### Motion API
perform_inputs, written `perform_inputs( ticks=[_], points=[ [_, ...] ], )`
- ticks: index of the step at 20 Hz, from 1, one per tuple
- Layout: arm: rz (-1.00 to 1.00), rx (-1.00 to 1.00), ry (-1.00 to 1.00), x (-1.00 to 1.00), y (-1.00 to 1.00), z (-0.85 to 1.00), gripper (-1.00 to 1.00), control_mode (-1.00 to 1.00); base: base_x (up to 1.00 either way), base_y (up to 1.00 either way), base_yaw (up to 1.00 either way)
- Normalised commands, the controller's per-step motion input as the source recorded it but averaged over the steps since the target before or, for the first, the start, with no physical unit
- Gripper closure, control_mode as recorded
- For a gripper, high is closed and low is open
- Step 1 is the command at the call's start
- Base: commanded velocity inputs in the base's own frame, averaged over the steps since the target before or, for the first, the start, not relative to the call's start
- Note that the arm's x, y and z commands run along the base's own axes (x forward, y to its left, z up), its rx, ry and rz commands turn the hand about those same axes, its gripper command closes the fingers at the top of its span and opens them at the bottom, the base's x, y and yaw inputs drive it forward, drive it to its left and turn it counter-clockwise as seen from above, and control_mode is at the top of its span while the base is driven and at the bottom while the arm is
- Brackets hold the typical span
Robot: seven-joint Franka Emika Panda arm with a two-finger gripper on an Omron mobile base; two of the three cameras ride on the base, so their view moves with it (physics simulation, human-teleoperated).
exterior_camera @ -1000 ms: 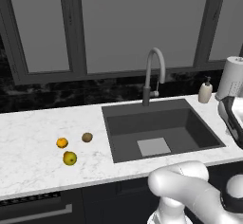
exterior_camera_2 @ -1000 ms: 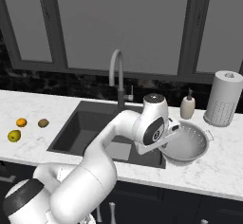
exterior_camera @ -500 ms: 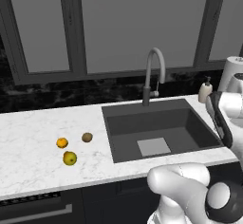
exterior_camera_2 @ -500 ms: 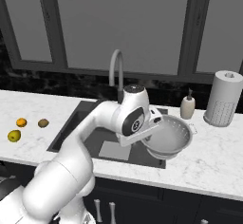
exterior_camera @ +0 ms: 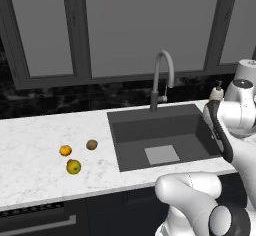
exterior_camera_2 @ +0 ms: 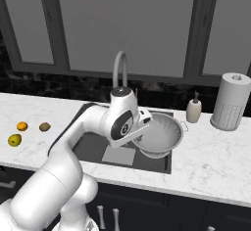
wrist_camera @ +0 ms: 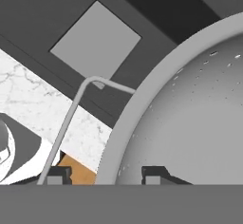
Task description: Put the colander in the sink, put the kiwi, pear, tangerine in the colander, and turn on the sink faucet and pour water over the colander.
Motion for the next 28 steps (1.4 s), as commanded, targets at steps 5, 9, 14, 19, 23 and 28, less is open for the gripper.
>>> perform_inputs(
  ticks=[5,9,14,19,23,28],
  points=[
    [0.0,0.0,0.0,-0.09,0.64,0.01,1.0,-1.0,0.0,0.0,0.0],
    [-0.07,0.0,0.0,-0.11,0.54,0.12,1.0,-1.0,0.0,0.0,0.0],
    [-0.12,0.0,-0.01,-0.02,0.52,0.02,1.0,-1.0,0.0,0.0,0.0],
    [-0.13,0.0,0.0,-0.07,0.44,0.0,1.0,-1.0,0.0,0.0,0.0],
    [-0.09,0.0,-0.02,0.0,0.57,0.0,1.0,-1.0,0.0,0.0,0.0],
    [-0.02,0.0,-0.01,0.01,0.54,0.01,1.0,-1.0,0.0,0.0,0.0]
  ],
)
